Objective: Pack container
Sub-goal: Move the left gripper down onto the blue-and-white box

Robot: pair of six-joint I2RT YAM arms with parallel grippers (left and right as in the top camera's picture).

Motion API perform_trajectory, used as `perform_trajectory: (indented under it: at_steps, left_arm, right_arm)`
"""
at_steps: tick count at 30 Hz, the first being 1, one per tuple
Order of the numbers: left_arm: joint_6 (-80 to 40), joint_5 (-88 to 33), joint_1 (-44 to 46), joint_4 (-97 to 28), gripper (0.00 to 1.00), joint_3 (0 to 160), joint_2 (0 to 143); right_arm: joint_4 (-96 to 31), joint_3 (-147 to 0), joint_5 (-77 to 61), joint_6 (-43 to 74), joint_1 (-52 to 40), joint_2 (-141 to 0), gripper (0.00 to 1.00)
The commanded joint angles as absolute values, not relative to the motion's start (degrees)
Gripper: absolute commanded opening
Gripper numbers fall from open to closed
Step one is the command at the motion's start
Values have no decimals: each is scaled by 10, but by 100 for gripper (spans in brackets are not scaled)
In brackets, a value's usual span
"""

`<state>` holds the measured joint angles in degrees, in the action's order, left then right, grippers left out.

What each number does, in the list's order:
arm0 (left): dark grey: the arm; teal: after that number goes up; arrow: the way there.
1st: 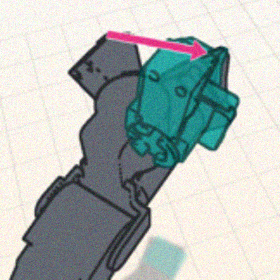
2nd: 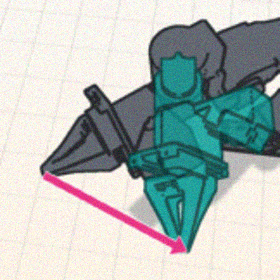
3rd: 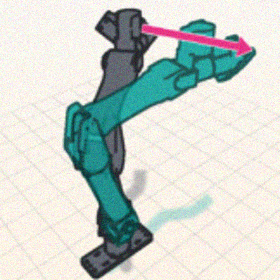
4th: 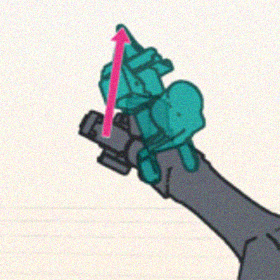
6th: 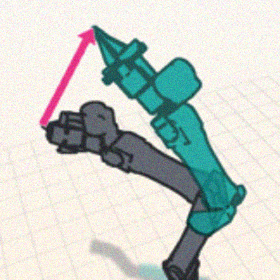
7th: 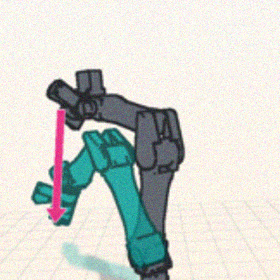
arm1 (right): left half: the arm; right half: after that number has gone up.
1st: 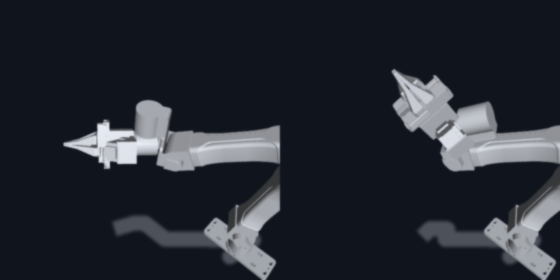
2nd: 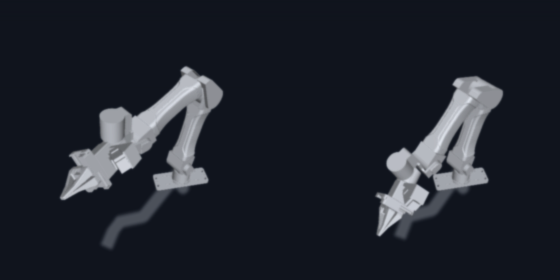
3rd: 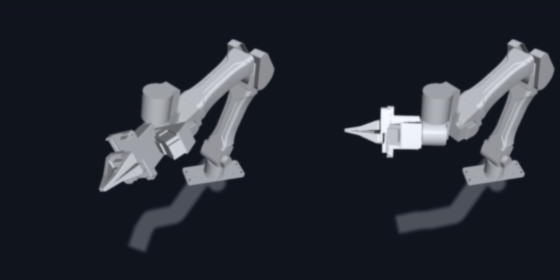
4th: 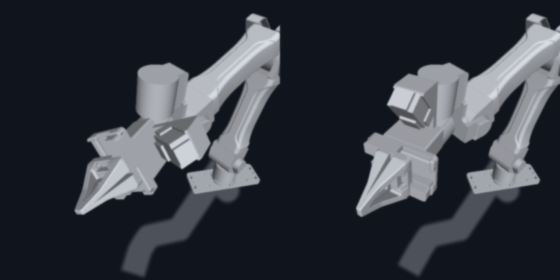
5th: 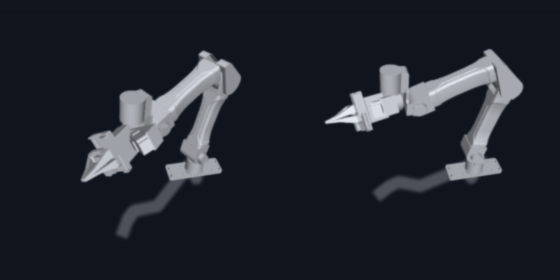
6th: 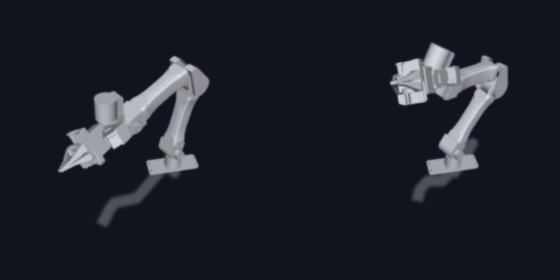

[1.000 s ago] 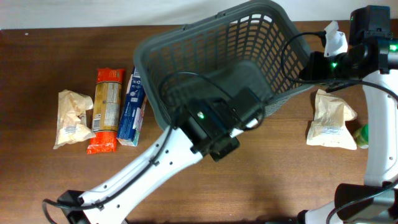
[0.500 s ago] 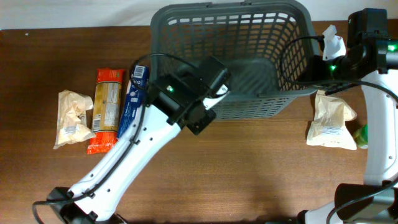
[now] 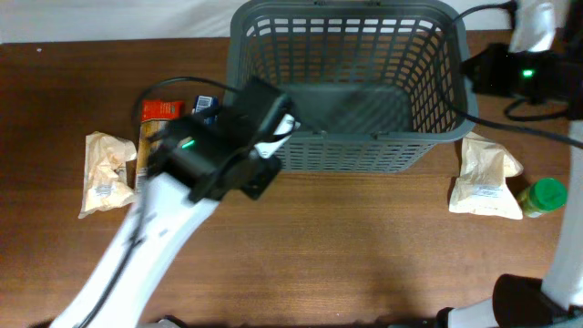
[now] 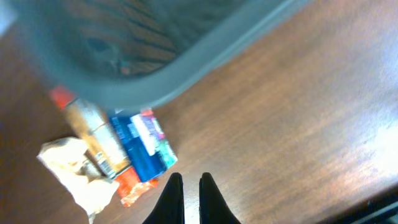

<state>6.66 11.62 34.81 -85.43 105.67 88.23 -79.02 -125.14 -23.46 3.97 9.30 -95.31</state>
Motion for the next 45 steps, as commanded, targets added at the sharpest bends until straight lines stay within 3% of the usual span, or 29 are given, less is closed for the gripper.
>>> perform_trajectory:
  at_steps: [1,9,13,20,31,39,43,45]
  left_arm:
    - [21,163,297,-872,2,1075,801]
    - [-9,160,138,-899,2,1075,763]
    - [-12,153,102,-899,2,1075,763]
    - [-13,153,99,-903,2,1068,763]
    - [-13,153,99,-928,2,1068,764]
    - [-24,161,94,-921,12,1068,764]
    - [-48,156,41,-915,18,1068,768]
    - [-48,135,15,-906,25,1068,775]
  right_arm:
    - [-796,-1273,-168,79,139,-943,4]
    - [-814,-1273,-131,80,173,-1040,4]
    - [-813,-1273,-134,80,172,-1106,4]
    - [-793,-1273,-229,60,150,-1157,4]
    - [-763,-1273,-206,33,96,-1157,4]
    - [-834,-1273,-203,122,218,-1123,4]
    - [-867,-1273,-203,128,326,-1077,4]
    - [-872,-1273,-203,128,368,-1056,4]
